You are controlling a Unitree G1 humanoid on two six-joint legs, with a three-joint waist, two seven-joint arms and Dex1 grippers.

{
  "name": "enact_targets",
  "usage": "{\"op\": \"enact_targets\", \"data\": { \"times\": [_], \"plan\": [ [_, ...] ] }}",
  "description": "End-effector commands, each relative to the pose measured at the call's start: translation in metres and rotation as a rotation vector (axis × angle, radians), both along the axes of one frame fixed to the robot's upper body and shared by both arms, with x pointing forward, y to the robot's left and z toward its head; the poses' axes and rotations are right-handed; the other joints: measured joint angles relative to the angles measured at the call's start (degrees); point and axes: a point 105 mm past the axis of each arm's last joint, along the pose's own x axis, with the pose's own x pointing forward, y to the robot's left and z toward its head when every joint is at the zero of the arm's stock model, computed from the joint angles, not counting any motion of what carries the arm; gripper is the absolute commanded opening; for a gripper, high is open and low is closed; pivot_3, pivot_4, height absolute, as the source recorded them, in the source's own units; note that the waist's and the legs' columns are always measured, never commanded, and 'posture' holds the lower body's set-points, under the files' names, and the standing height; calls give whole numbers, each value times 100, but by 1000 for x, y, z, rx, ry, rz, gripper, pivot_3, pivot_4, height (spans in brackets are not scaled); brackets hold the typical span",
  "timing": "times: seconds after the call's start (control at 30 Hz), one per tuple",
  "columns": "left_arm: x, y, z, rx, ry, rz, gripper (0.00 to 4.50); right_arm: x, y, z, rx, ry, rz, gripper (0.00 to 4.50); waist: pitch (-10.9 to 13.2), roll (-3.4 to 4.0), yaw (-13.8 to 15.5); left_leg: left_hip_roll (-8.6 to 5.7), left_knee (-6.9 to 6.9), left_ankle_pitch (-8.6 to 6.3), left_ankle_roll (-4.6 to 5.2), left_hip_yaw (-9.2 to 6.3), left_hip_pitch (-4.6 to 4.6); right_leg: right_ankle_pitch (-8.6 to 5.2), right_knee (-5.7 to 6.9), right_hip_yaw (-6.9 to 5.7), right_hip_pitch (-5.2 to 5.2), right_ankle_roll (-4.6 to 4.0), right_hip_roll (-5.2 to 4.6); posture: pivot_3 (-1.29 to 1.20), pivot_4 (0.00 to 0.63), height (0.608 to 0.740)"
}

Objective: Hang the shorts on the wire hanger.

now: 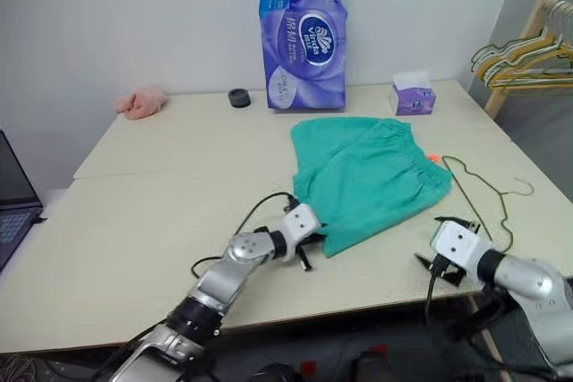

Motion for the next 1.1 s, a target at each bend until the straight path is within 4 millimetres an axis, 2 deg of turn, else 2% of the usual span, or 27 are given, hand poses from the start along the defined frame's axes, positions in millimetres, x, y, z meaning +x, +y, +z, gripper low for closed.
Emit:
{"op": "enact_targets", "data": {
  "times": [0.03,0.17,0.3,0.57,0.7,0.9,1.03,1.1],
  "plan": [
    [8,17,30,-45,-68,45,25,19,-8,6,-140,-97,47,4500,-2,4,11,0,-1,1,-2,1,-1,0,-1,1,-1,-1,0,-178,34,740],
    [11,39,45,-63,-81,94,25,44,-13,10,-280,-189,104,4500,-3,4,15,-2,-2,12,-21,27,0,16,-4,27,-4,-29,0,-157,32,740],
    [7,52,62,-91,-90,98,25,69,-2,7,-371,-266,185,4500,-1,0,-21,-6,-2,11,-19,70,16,20,-2,76,-8,-25,3,-143,30,740],
    [0,65,66,-91,-80,101,25,104,23,-10,-489,-334,310,4500,-3,-2,-37,-4,-5,11,-18,100,46,24,5,116,-3,-28,13,-125,25,740],
    [0,83,64,-52,-76,123,0,115,33,-7,-473,-355,326,3576,-4,-5,-40,1,-9,11,-17,104,57,31,7,122,1,-35,19,-118,25,740],
    [-9,106,60,10,-43,114,0,108,45,0,-425,-381,395,1370,-5,-4,-33,8,-12,10,-18,109,61,31,8,131,-3,-39,29,-108,27,740],
    [-24,113,53,51,14,61,0,97,73,11,-344,-436,473,33,-5,-3,-35,10,-13,9,-17,109,60,31,7,132,-4,-39,30,-109,31,740],
    [-37,119,45,88,66,26,0,83,95,14,-282,-447,533,33,-6,-2,-35,15,-13,7,-17,109,62,31,8,133,-4,-40,34,-107,32,740]
  ]
}}
